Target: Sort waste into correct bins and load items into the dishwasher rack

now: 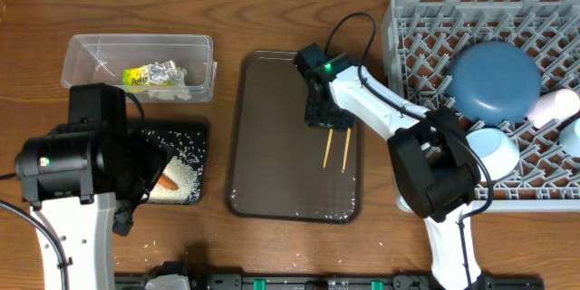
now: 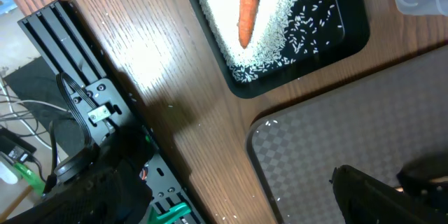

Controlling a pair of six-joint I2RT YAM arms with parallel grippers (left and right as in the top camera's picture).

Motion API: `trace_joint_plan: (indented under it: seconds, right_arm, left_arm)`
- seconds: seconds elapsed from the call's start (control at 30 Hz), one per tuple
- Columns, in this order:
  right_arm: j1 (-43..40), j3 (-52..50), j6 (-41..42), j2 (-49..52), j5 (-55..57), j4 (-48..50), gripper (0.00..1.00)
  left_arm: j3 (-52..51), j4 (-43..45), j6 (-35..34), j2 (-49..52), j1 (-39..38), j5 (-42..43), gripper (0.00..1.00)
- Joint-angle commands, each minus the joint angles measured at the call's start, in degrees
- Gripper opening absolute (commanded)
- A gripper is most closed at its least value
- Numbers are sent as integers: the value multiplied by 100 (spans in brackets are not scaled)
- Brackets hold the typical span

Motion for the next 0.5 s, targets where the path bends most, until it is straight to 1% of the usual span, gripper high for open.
trace_joint_plan:
  seconds: [0.0, 0.03, 0.17, 0.3, 0.37, 0.47]
  right_arm:
    - [109, -13, 85, 96, -52, -22, 5]
    - [109, -11, 85, 96, -79, -50, 1]
    - [70, 55, 76, 39, -179, -251, 1]
    - [-101, 411, -247, -227, -181, -748, 1]
    - [-232, 730, -540, -490, -181, -1029, 1]
    - [-466, 1161, -1193, -894, -155, -1266, 1]
  left_arm:
    - [-15, -85, 57, 2, 20, -83, 98]
    - [-15, -85, 57, 2, 20, -83, 98]
    - [-15, -85, 57, 2, 20, -83, 98]
    - [-15, -85, 57, 2, 20, -83, 98]
    - [-15, -85, 57, 2, 20, -83, 98]
    - [-15, -85, 57, 2, 20, -83, 98]
